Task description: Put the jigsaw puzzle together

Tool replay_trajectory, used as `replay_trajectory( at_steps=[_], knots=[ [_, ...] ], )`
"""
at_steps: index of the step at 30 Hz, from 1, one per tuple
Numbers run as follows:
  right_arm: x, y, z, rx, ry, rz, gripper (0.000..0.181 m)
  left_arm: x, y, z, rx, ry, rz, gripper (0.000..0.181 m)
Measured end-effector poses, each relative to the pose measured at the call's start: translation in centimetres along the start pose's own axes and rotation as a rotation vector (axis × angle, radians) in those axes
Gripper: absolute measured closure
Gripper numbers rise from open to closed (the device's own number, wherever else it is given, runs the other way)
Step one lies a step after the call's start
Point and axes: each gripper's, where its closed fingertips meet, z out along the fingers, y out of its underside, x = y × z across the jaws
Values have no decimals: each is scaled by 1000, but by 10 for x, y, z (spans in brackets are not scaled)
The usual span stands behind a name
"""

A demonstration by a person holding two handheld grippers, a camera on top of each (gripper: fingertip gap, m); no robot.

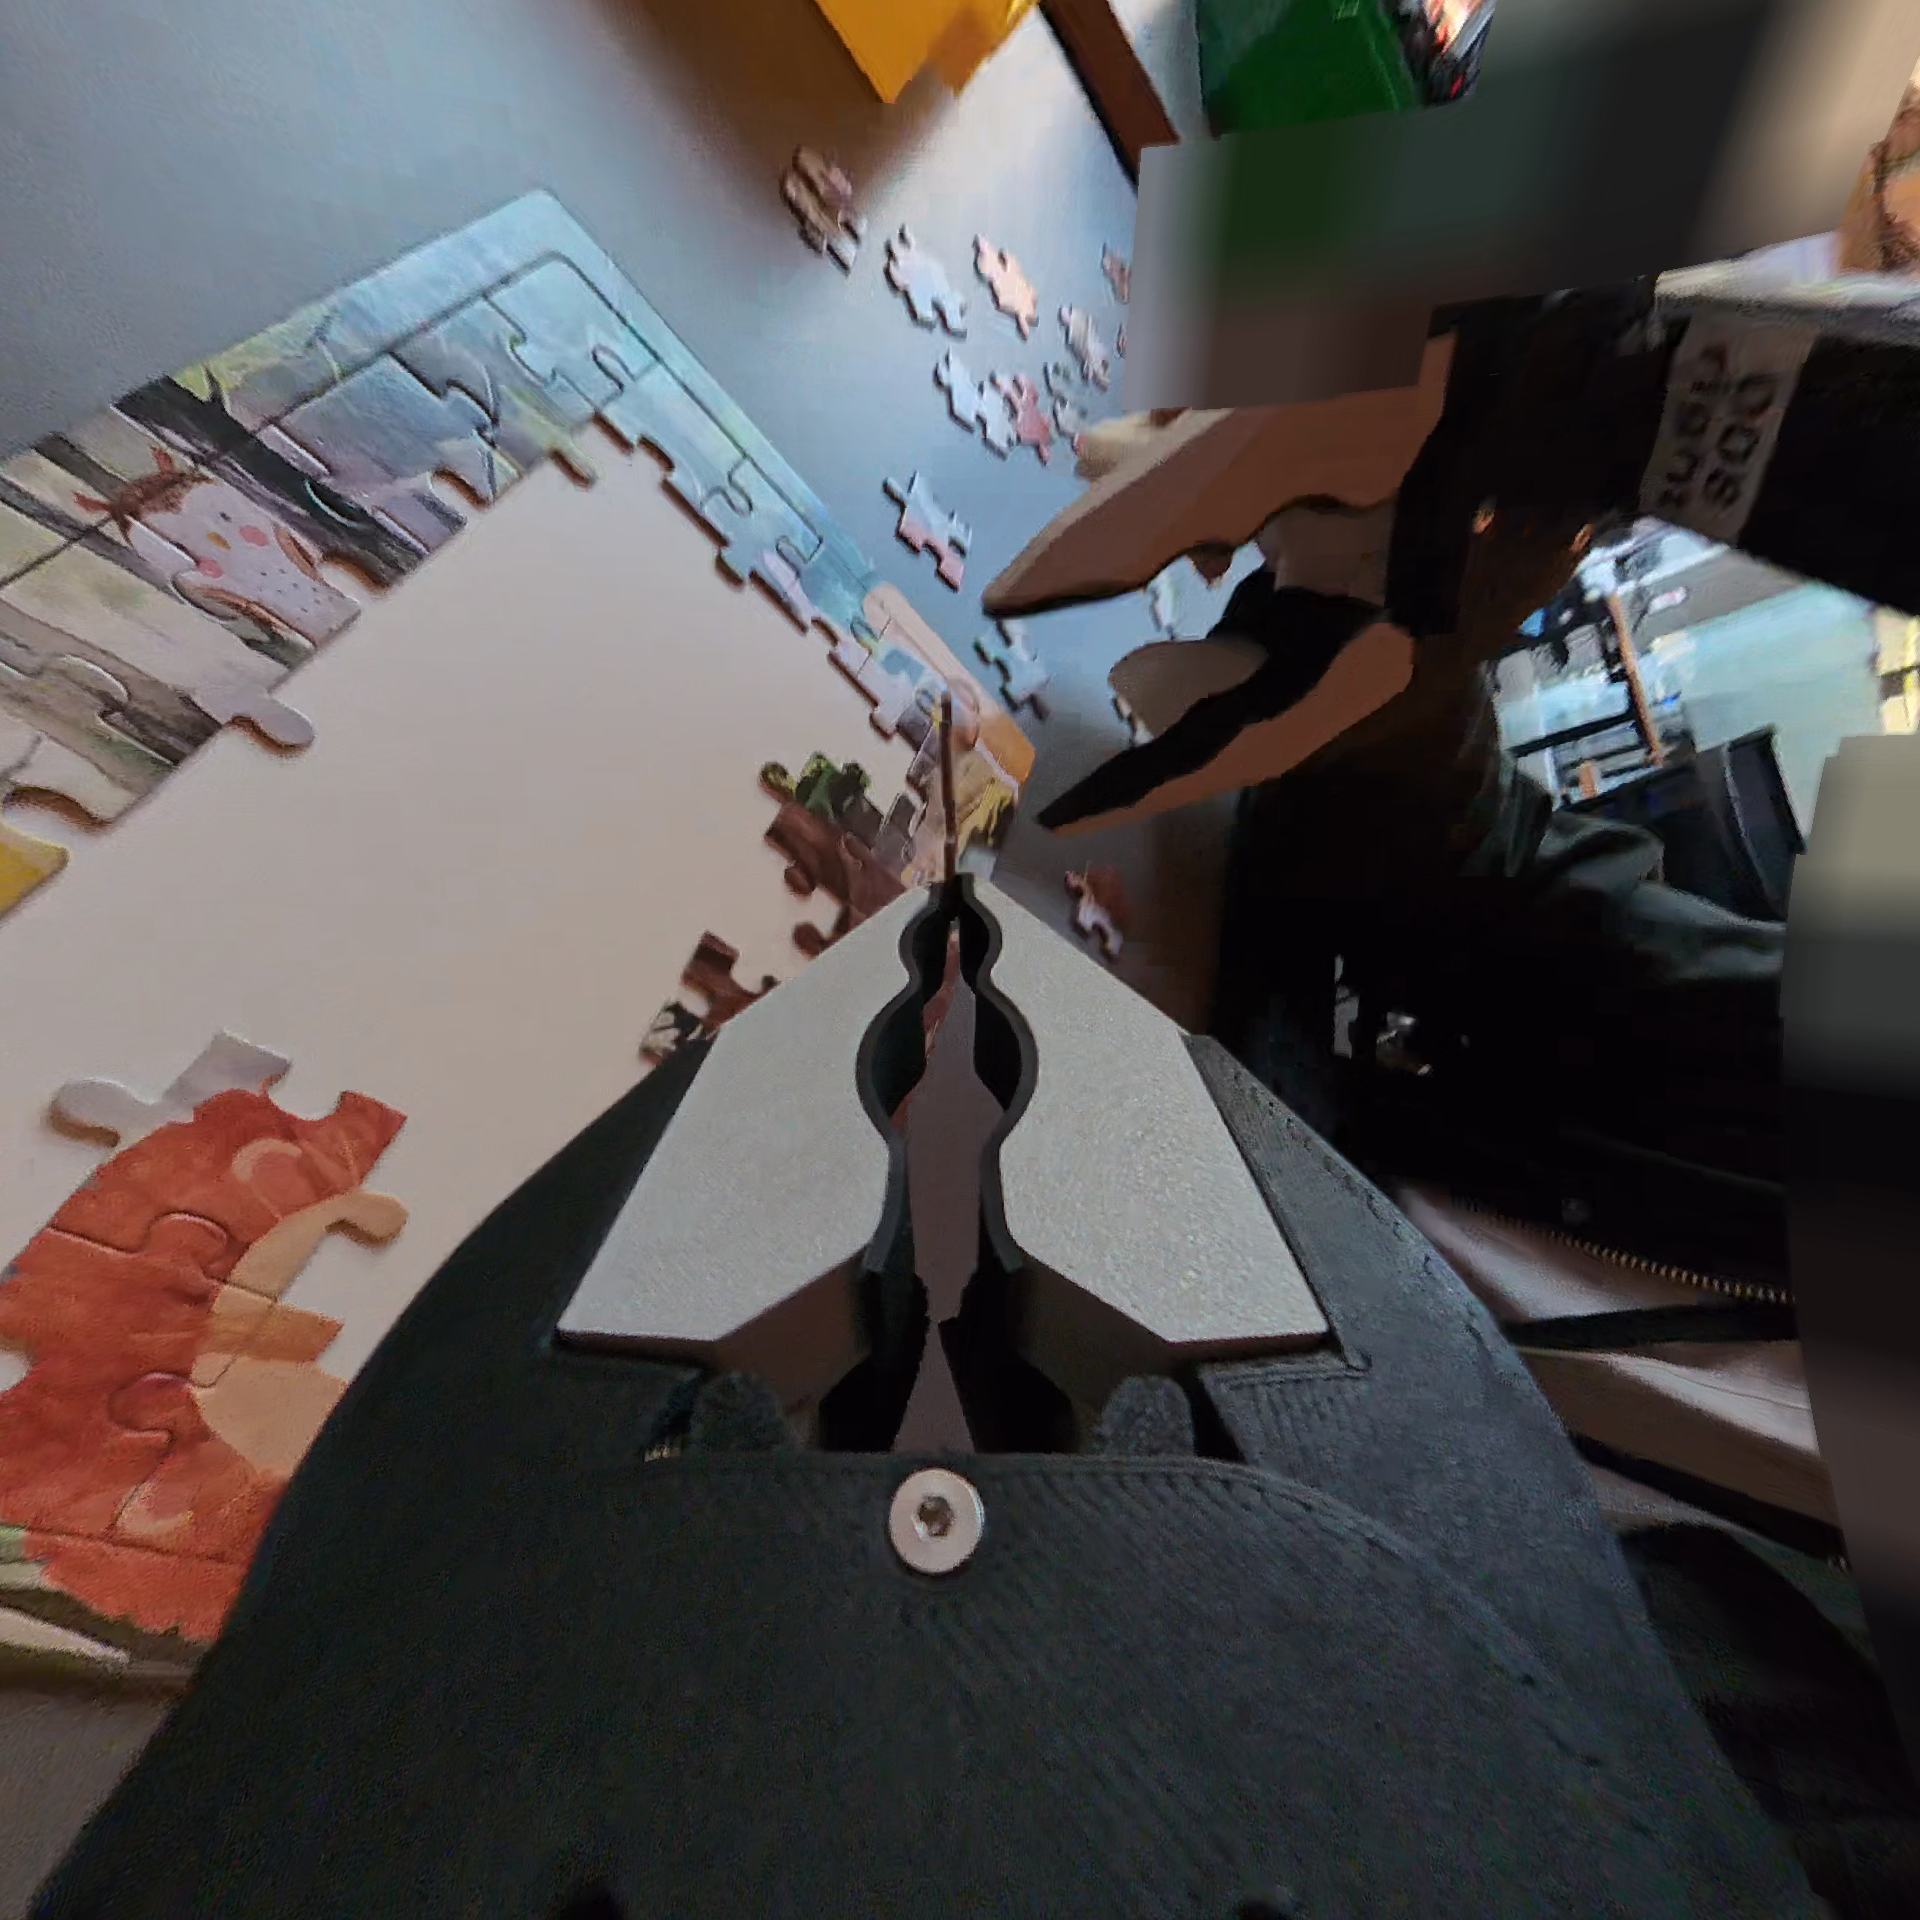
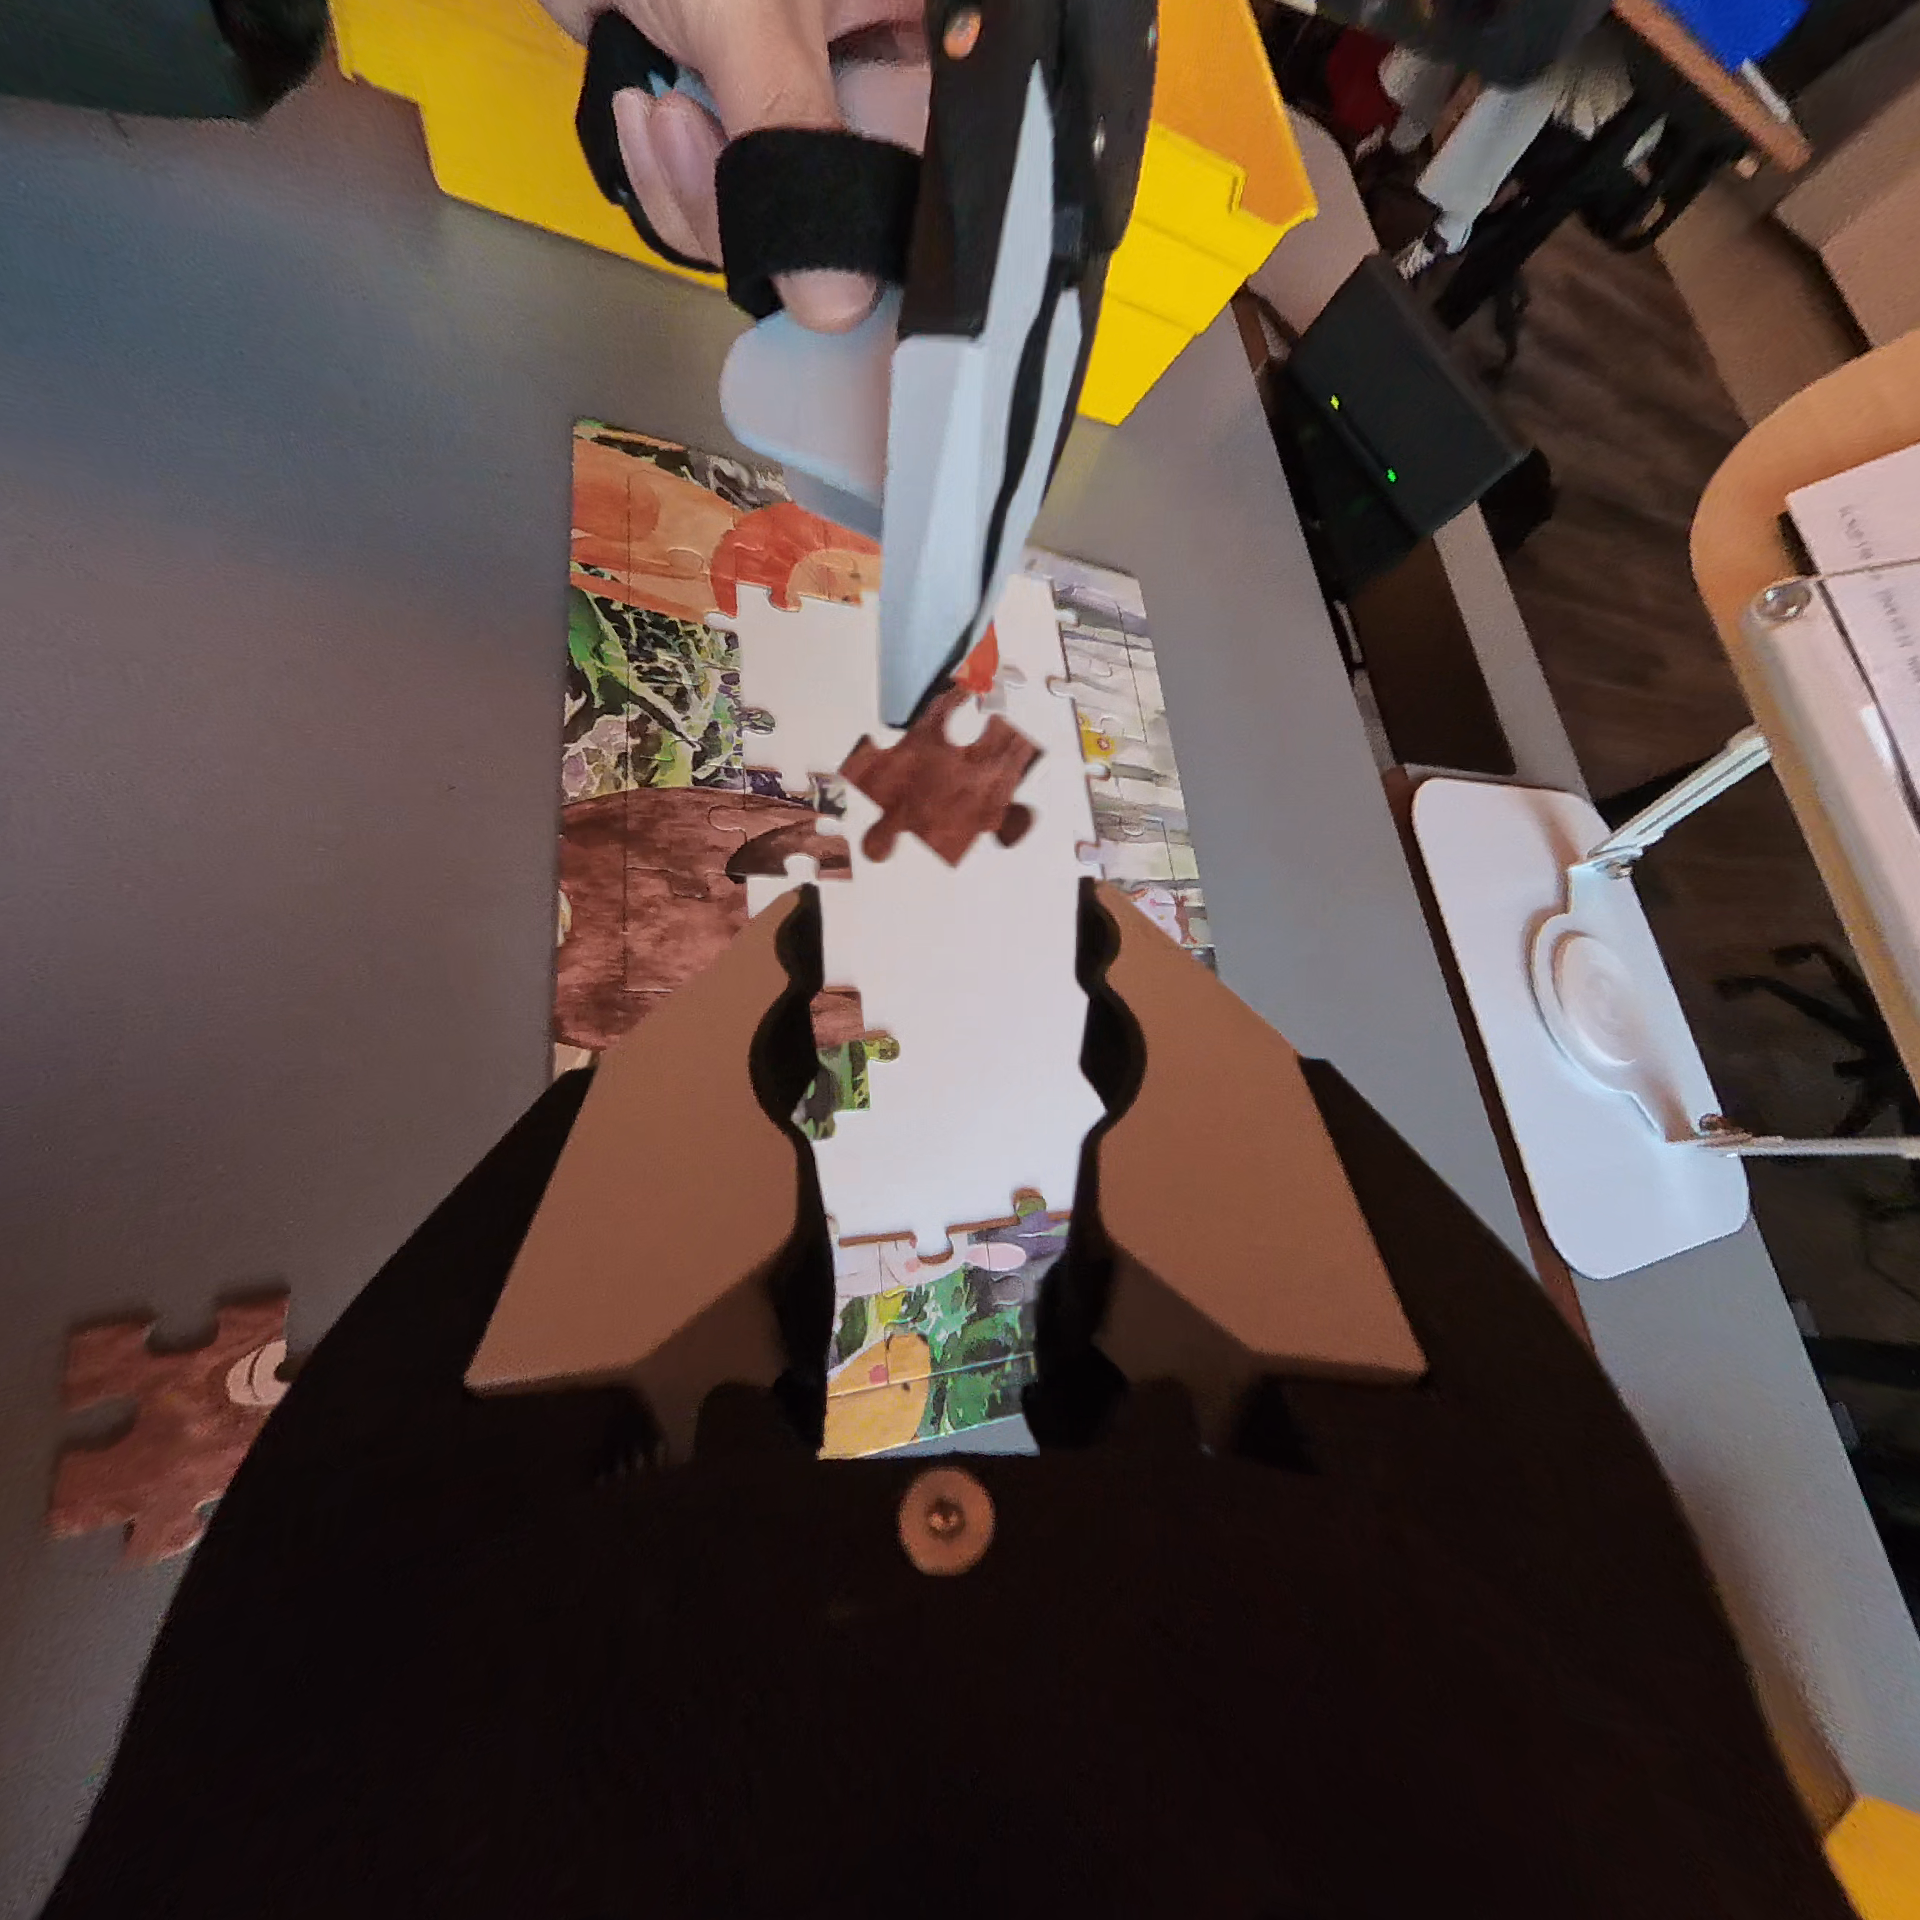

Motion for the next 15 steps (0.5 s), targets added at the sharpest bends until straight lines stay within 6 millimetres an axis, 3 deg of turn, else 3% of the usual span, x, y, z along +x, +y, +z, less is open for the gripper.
replay_trajectory(
  at_steps=[3,5,10,15],
  knots=[
    [1,-12,-3,69,-17,77,133,-3,21,4,-147,-94,93,181],
    [-8,-14,1,95,-120,195,132,-1,27,8,-198,-144,161,181],
    [-14,2,11,106,-233,393,130,2,25,10,-214,-204,216,181],
    [-12,3,11,199,-330,575,137,8,14,6,-145,-179,186,181]
  ],
)
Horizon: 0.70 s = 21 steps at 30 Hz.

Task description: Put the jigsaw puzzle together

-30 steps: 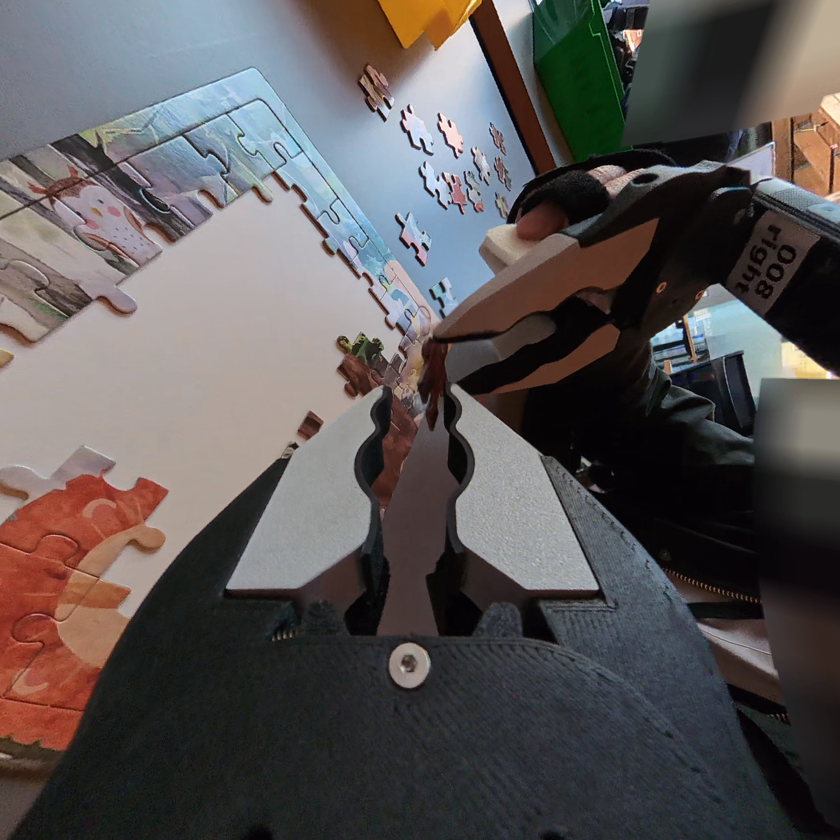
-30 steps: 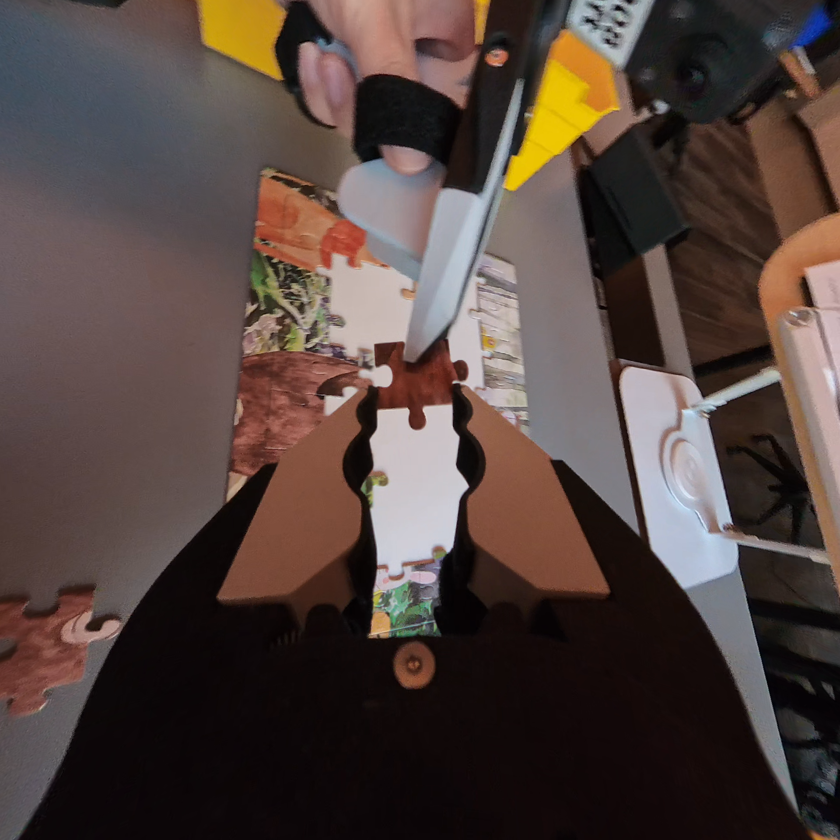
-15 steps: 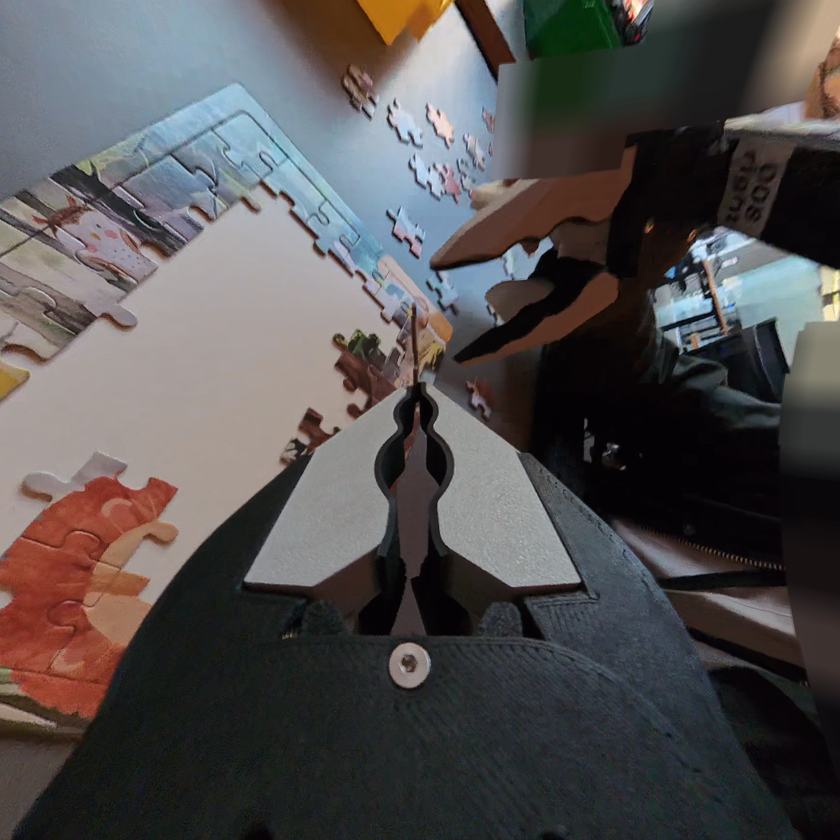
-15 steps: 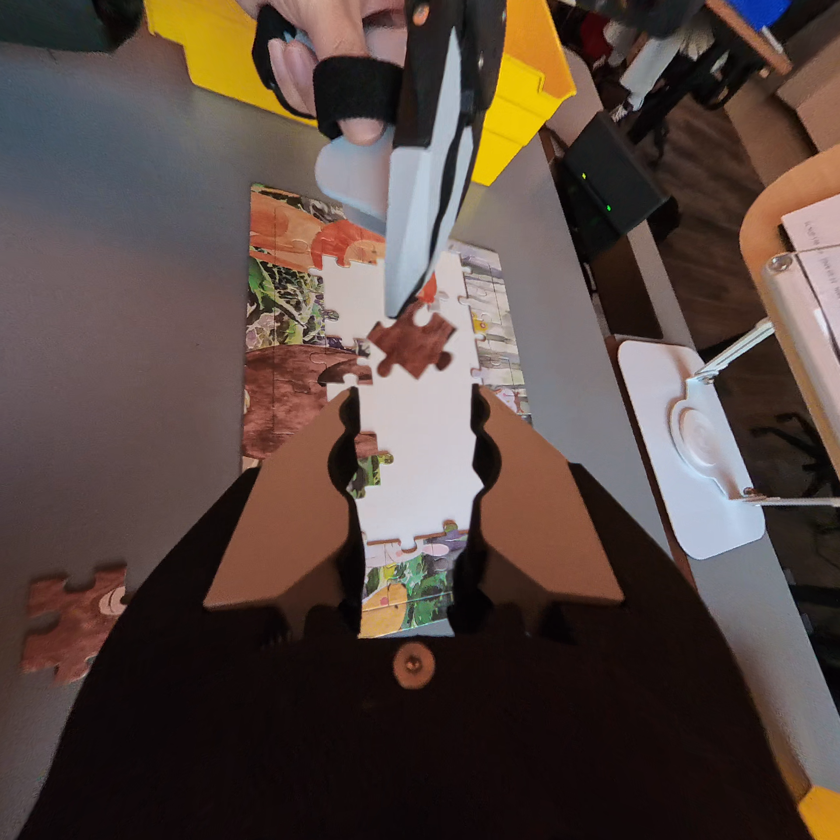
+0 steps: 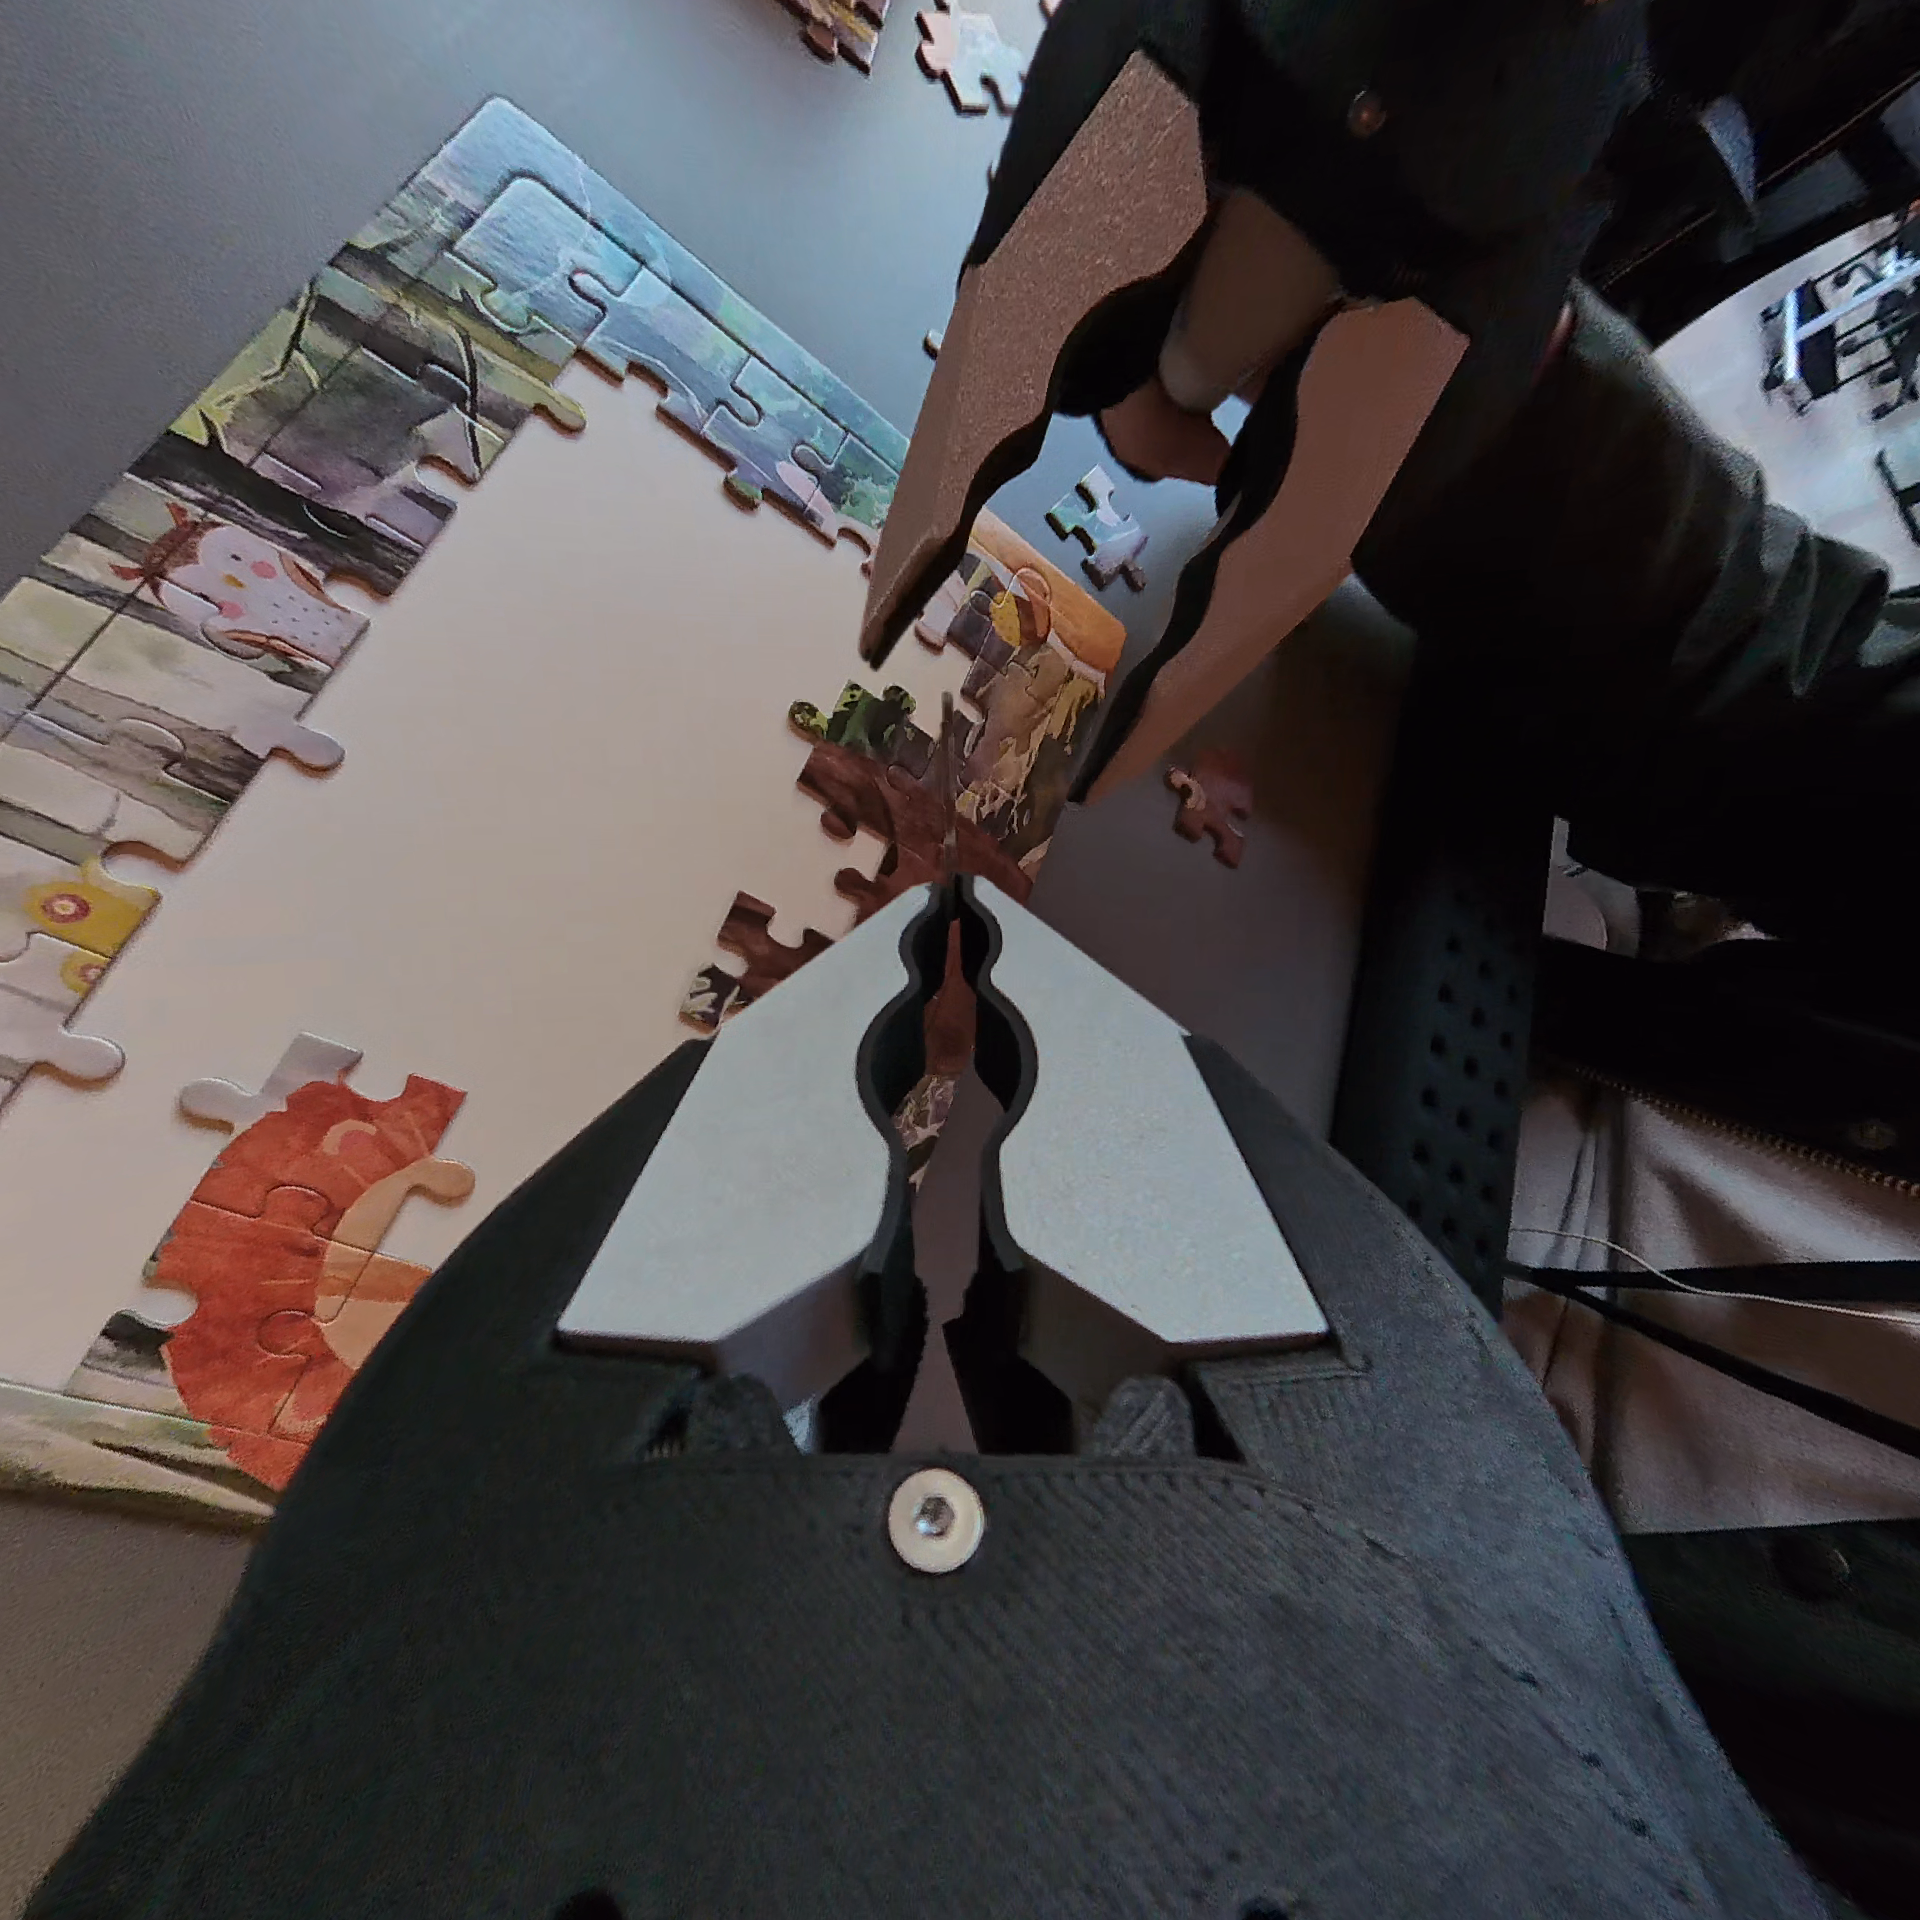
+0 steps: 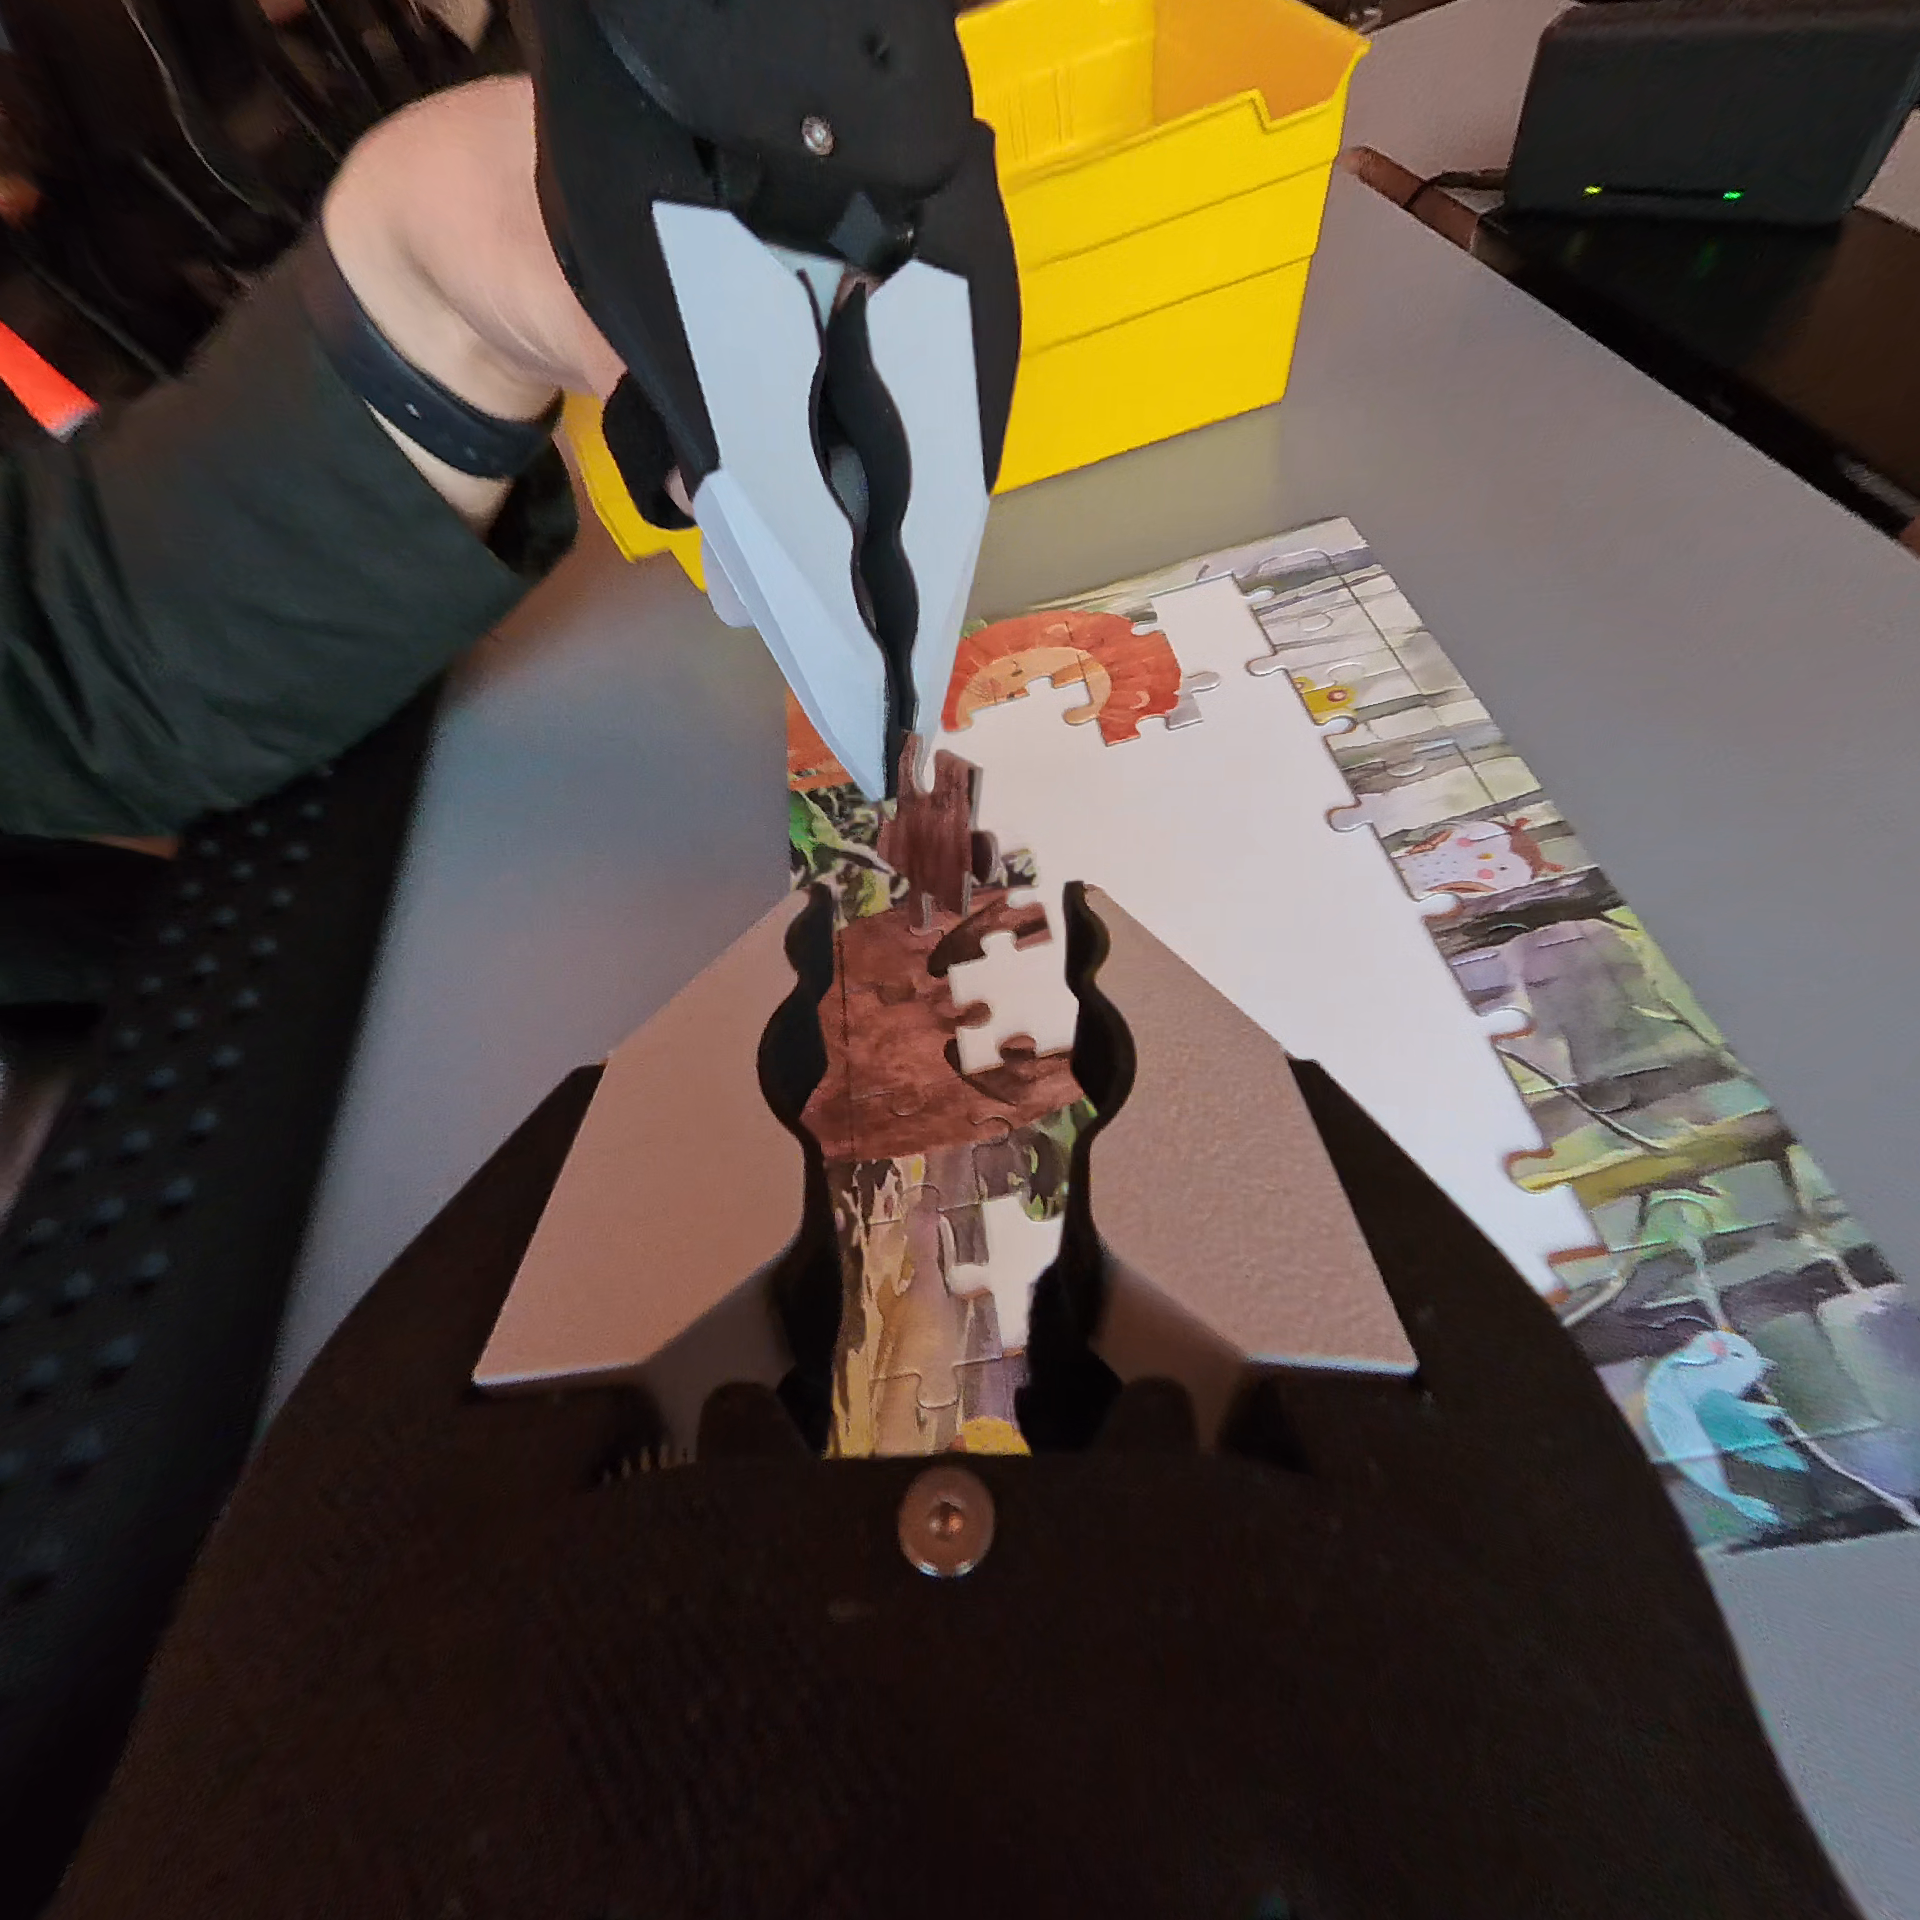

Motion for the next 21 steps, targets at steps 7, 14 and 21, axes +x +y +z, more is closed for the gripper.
replay_trajectory(
  at_steps=[7,14,21],
  knots=[
    [3,-20,-5,174,-114,241,150,12,-32,-18,204,76,-26,181],
    [1,-64,-35,468,-224,353,180,26,-55,-32,357,143,8,181],
    [3,-74,-46,530,-248,397,180,34,-58,-19,356,186,11,181]
  ],
)
